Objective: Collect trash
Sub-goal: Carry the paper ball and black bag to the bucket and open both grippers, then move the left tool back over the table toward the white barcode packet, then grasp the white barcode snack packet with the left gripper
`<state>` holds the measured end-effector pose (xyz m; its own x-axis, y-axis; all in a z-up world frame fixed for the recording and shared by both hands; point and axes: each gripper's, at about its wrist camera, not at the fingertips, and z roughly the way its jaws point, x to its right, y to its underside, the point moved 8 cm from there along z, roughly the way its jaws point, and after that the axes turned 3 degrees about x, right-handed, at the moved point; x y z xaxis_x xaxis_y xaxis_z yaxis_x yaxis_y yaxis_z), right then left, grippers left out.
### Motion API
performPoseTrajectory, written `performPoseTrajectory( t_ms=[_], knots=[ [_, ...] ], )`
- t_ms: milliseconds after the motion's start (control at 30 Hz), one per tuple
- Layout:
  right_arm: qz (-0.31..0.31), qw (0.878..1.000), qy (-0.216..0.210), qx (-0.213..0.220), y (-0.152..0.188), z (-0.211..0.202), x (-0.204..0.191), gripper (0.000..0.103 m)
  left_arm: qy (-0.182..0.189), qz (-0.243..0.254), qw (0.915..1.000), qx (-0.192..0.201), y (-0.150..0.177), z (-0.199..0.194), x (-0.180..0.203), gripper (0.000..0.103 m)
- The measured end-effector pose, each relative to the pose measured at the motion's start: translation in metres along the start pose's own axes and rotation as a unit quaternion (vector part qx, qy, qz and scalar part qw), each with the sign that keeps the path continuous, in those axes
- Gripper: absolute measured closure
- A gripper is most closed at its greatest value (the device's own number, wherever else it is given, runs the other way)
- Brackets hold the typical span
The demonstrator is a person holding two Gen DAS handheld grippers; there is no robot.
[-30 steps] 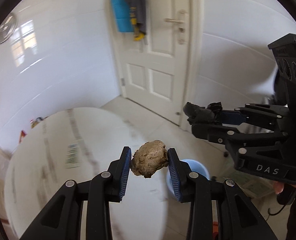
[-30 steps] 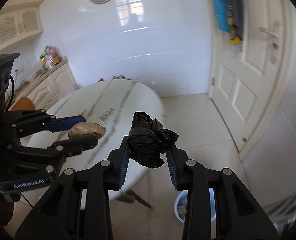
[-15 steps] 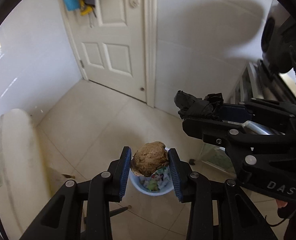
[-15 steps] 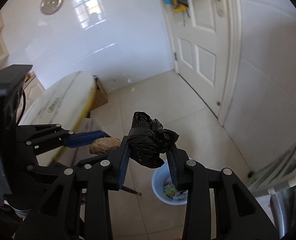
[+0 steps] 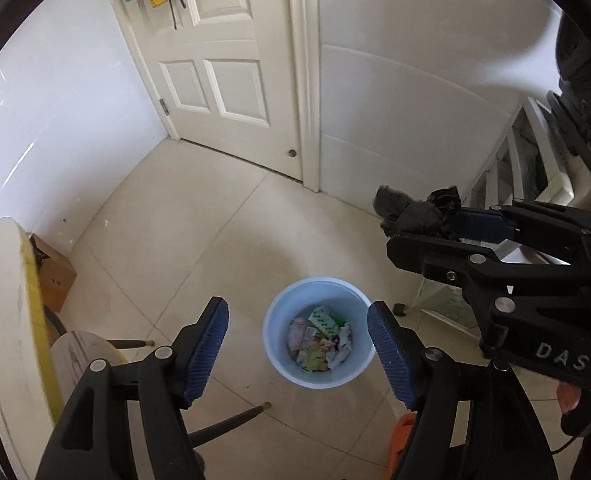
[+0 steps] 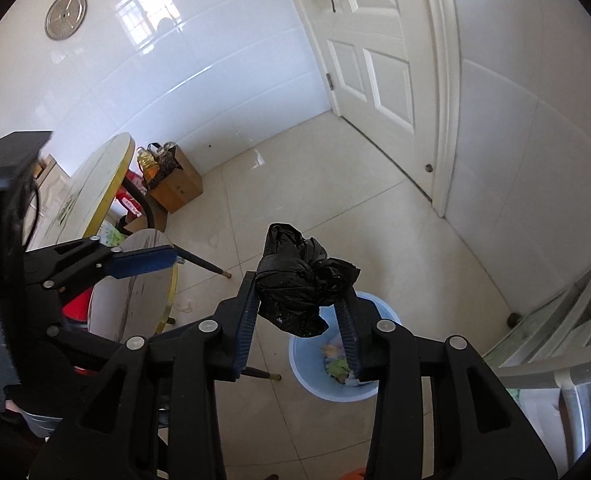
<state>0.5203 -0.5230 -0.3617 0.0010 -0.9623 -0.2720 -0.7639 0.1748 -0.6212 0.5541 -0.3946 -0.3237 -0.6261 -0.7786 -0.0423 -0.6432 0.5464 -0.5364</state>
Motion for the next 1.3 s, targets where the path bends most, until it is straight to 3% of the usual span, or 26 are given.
performPoseTrajectory(
  t_ms=[100,267,467,667,800,1067,1167,1300],
  knots=[
    [-0.001,1.000,0.002,0.005,-0.004,-0.003,-0.006,0.052,-0.003,-0.007,0.9999,0.009,0.003,-0.017,0.003,0.034],
    [-0.015,1.000,0.006,0.020,-0.013,-0.023,-0.030,0.050,-0.010,-0.010,0.9993,0.034,0.011,-0.058,-0.005,0.031],
    [-0.051,0.997,0.005,0.051,-0.030,-0.055,-0.088,0.044,-0.028,-0.026,0.9960,0.080,0.032,-0.124,-0.034,0.026],
    [-0.093,0.993,-0.010,0.075,-0.044,-0.067,-0.168,0.040,-0.069,-0.052,0.9896,0.115,0.071,-0.183,-0.095,0.016],
    [-0.107,0.991,-0.012,0.075,-0.043,-0.055,-0.204,0.036,-0.106,-0.084,0.9834,0.121,0.099,-0.202,-0.151,0.016],
    [-0.097,0.993,-0.006,0.063,-0.035,-0.021,-0.213,0.035,-0.158,-0.191,0.9636,0.100,0.125,-0.176,-0.254,0.021],
    [-0.083,0.995,-0.001,0.055,-0.033,-0.011,-0.199,0.035,-0.155,-0.208,0.9627,0.079,0.127,-0.152,-0.272,0.033],
    [-0.066,0.997,0.002,0.046,-0.033,0.000,-0.179,0.035,-0.150,-0.217,0.9632,0.053,0.126,-0.122,-0.287,0.037]
  ],
)
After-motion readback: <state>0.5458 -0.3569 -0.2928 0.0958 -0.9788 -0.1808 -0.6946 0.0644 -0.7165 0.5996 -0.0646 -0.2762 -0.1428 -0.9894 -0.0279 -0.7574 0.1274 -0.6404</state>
